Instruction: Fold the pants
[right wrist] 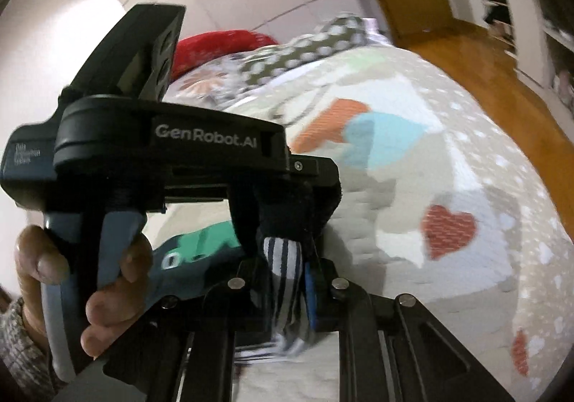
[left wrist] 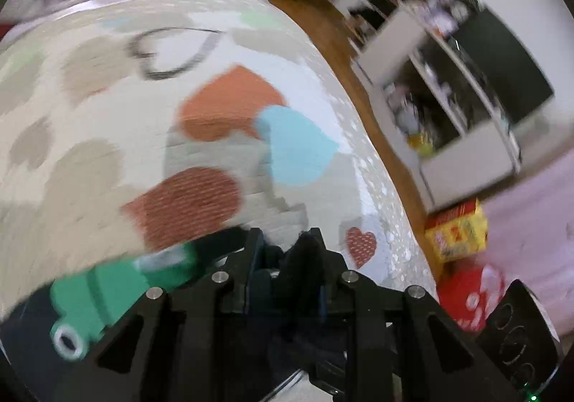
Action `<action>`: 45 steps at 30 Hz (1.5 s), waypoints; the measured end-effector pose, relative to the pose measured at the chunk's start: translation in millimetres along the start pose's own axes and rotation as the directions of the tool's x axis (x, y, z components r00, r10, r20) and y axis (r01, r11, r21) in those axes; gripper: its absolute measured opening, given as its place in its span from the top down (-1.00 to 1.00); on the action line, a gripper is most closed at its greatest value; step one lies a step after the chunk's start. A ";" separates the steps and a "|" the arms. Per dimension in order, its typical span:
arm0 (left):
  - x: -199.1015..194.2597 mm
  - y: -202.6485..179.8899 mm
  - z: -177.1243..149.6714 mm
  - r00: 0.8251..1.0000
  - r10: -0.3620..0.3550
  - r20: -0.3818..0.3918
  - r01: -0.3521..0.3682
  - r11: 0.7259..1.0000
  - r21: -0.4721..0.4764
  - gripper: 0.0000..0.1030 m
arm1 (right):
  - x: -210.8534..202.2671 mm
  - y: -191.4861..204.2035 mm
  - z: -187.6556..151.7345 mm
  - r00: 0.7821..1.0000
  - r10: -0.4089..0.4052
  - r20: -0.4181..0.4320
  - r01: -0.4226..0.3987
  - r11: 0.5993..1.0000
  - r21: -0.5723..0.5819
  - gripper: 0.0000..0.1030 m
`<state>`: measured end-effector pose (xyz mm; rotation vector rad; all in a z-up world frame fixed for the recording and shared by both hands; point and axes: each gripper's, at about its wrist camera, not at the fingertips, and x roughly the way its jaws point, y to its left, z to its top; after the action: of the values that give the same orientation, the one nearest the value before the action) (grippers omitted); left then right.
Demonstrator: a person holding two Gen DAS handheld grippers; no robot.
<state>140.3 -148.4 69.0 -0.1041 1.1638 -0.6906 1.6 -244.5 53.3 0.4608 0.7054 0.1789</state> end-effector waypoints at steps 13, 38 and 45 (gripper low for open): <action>-143.0 126.0 -142.6 0.944 0.133 0.302 0.006 0.909 -0.418 -0.51 | 41.4 85.0 -32.3 0.952 0.133 -0.274 -0.186 0.966 -0.178 0.03; -210.5 189.8 -242.8 0.803 0.487 0.343 -0.235 0.788 -0.568 -0.52 | 24.7 116.0 -37.0 0.981 -0.094 -0.172 0.058 0.978 -0.200 0.36; -206.0 163.1 -237.7 0.813 0.475 0.337 -0.245 0.803 -0.543 -0.52 | 7.2 99.3 -101.0 0.972 -0.072 -0.225 0.045 0.992 -0.120 0.19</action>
<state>-38.2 157.7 68.1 -0.4248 0.8295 0.0038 -60.1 -119.4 28.0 0.3122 0.9288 0.2177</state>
